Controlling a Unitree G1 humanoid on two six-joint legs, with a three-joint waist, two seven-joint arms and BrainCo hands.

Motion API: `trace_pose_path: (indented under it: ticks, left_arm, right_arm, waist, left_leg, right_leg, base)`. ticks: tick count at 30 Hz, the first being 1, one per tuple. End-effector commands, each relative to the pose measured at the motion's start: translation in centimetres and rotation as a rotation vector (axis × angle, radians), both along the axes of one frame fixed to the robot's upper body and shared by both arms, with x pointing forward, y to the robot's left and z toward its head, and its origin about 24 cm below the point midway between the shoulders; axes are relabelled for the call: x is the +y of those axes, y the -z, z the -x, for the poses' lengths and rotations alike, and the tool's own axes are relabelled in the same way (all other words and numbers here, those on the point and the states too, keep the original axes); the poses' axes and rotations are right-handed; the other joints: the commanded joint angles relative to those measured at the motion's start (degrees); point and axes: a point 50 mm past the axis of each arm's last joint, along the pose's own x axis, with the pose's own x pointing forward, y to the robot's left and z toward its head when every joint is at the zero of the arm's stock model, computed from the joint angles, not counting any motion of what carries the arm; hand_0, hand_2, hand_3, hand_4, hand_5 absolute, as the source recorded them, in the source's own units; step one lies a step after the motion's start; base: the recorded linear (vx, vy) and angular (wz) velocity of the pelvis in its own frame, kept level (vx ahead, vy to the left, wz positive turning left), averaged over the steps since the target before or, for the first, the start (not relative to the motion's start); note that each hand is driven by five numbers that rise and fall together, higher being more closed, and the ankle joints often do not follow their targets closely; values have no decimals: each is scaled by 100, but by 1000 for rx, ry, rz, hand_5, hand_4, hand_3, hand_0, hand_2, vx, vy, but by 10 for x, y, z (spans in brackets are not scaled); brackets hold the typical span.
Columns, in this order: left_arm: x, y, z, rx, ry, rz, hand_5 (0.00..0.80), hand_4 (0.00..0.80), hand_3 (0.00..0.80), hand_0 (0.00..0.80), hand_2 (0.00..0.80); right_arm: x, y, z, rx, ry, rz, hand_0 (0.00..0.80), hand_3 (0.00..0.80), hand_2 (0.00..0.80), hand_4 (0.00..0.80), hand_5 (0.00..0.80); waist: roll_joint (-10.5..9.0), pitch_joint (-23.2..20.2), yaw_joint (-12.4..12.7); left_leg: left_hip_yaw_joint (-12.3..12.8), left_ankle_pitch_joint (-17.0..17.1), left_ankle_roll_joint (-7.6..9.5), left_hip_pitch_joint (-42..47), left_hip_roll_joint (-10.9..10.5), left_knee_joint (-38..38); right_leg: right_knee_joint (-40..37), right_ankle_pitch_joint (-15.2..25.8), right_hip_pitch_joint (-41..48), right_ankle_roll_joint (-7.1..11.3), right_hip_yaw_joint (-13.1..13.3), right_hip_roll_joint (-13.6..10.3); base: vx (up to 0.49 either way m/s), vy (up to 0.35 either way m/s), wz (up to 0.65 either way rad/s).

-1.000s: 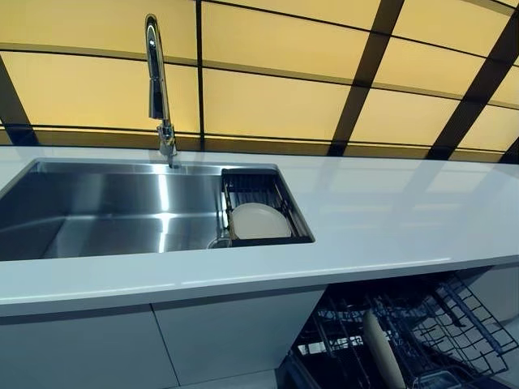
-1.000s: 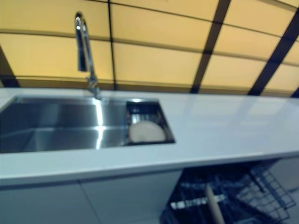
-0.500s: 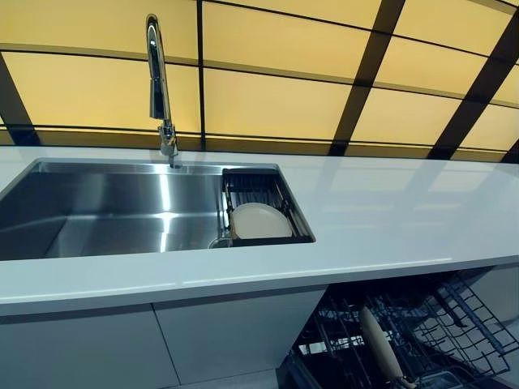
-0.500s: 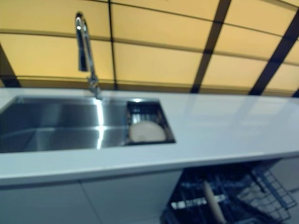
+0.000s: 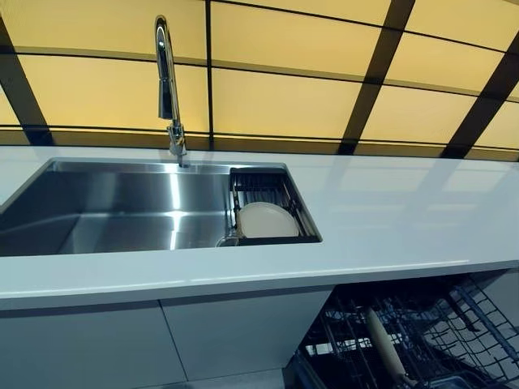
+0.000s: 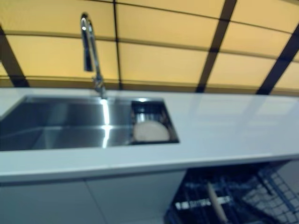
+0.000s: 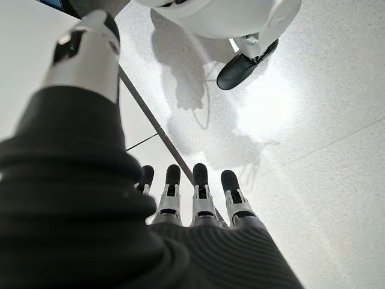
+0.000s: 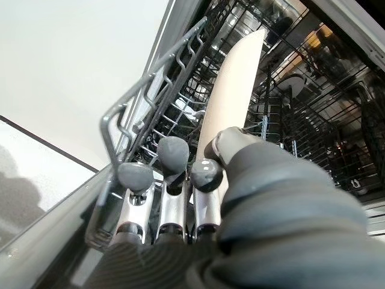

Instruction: Take plates into dishwasher

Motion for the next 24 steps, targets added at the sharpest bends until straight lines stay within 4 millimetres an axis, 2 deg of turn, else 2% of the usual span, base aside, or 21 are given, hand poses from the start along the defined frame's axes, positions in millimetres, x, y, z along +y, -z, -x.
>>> trace_pose_path:
  ticks: [1, 15, 24]
  left_arm:
    - [-7, -2, -23, -34, 71, -1, 0, 0, 0, 0, 0]
    - [-6, -3, -27, -30, 92, -9, 0, 0, 0, 0, 0]
    - [-8, -3, -28, -42, 91, 0, 0, 0, 0, 0, 0]
  right_arm:
    - [-31, -27, -31, -110, 27, 83, 800, 800, 800, 800, 800]
    - [-41, -17, -15, -54, 82, 88, 800, 800, 800, 800, 800]
    - [-44, -12, -6, -33, 98, 83, 800, 800, 800, 800, 800]
  waist:
    - [180, 29, 131]
    - [301, 9, 206]
    - [362, -10, 244]
  left_leg:
    - [-188, 5, 248, -176, -136, 76]
    - [-315, 27, 237, -169, -155, 56]
    - [-348, 73, 170, -177, -125, 40]
  right_leg:
    - [386, -274, 136, 245, -97, 133]
    - [417, -364, 184, 197, -155, 137]
    - [272, -398, 295, 89, -216, 247]
  base:
    - [0, 0, 0]
    - [16, -22, 3]
    - [18, -63, 9]
